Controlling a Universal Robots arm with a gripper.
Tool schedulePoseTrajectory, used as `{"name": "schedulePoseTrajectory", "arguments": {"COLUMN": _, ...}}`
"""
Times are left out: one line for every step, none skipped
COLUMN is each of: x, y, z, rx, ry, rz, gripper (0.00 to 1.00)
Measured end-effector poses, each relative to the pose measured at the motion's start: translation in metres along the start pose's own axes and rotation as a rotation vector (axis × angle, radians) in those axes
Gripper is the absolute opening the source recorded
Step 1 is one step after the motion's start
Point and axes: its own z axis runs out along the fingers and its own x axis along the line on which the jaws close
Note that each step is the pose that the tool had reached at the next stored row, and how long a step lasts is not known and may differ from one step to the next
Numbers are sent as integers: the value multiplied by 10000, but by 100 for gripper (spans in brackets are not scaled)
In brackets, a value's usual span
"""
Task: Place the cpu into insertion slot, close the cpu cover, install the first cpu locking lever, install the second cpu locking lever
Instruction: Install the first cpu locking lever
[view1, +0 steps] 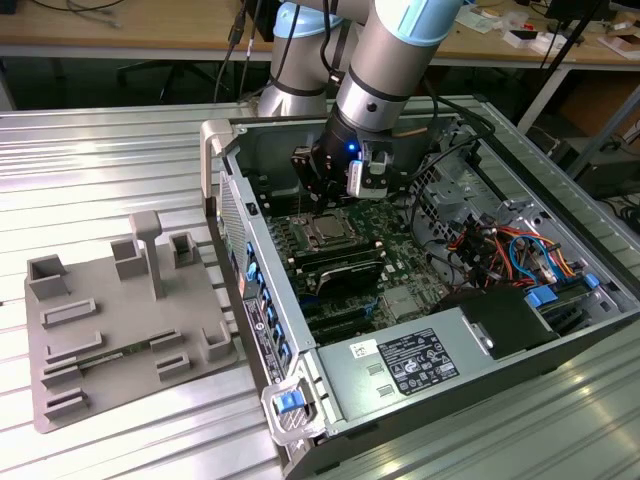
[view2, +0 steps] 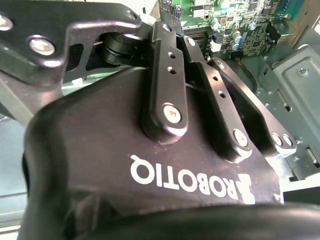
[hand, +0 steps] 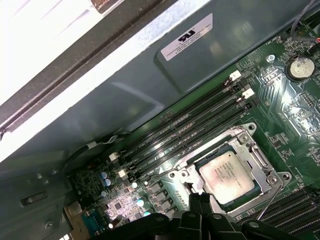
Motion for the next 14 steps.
{"name": "schedulePoseTrajectory", "arguments": {"x": 0, "y": 0, "z": 0, "rx": 0, "ry": 1, "rz": -10, "gripper": 11}}
{"name": "schedulePoseTrajectory", "arguments": {"x": 0, "y": 0, "z": 0, "rx": 0, "ry": 2, "rz": -23, "gripper": 11}}
{"name": "schedulePoseTrajectory", "arguments": {"x": 0, "y": 0, "z": 0, "rx": 0, "ry": 3, "rz": -35, "gripper": 11}}
{"name": "schedulePoseTrajectory", "arguments": {"x": 0, "y": 0, "z": 0, "rx": 0, "ry": 5, "rz": -50, "gripper": 11}}
{"name": "schedulePoseTrajectory", "arguments": {"x": 0, "y": 0, "z": 0, "rx": 0, "ry": 5, "rz": -60, "gripper": 11}}
{"name": "schedulePoseTrajectory", "arguments": {"x": 0, "y": 0, "z": 0, "rx": 1, "ry": 6, "rz": -70, "gripper": 11}}
{"name": "schedulePoseTrajectory", "arguments": {"x": 0, "y": 0, "z": 0, "rx": 0, "ry": 8, "rz": -82, "gripper": 11}}
{"name": "schedulePoseTrajectory", "arguments": {"x": 0, "y": 0, "z": 0, "rx": -2, "ry": 11, "rz": -99, "gripper": 11}}
{"name": "schedulePoseTrajectory", "arguments": {"x": 0, "y": 0, "z": 0, "rx": -3, "ry": 11, "rz": -107, "gripper": 11}}
{"name": "schedulePoseTrajectory", "arguments": {"x": 0, "y": 0, "z": 0, "rx": -3, "ry": 13, "rz": -120, "gripper": 11}}
{"name": "schedulePoseTrajectory", "arguments": {"x": 0, "y": 0, "z": 0, "rx": -2, "ry": 14, "rz": -132, "gripper": 11}}
{"name": "schedulePoseTrajectory", "arguments": {"x": 0, "y": 0, "z": 0, "rx": -1, "ry": 14, "rz": -143, "gripper": 11}}
{"name": "schedulePoseTrajectory", "arguments": {"x": 0, "y": 0, "z": 0, "rx": 0, "ry": 14, "rz": -156, "gripper": 11}}
{"name": "schedulePoseTrajectory", "arguments": {"x": 0, "y": 0, "z": 0, "rx": 1, "ry": 15, "rz": -165, "gripper": 11}}
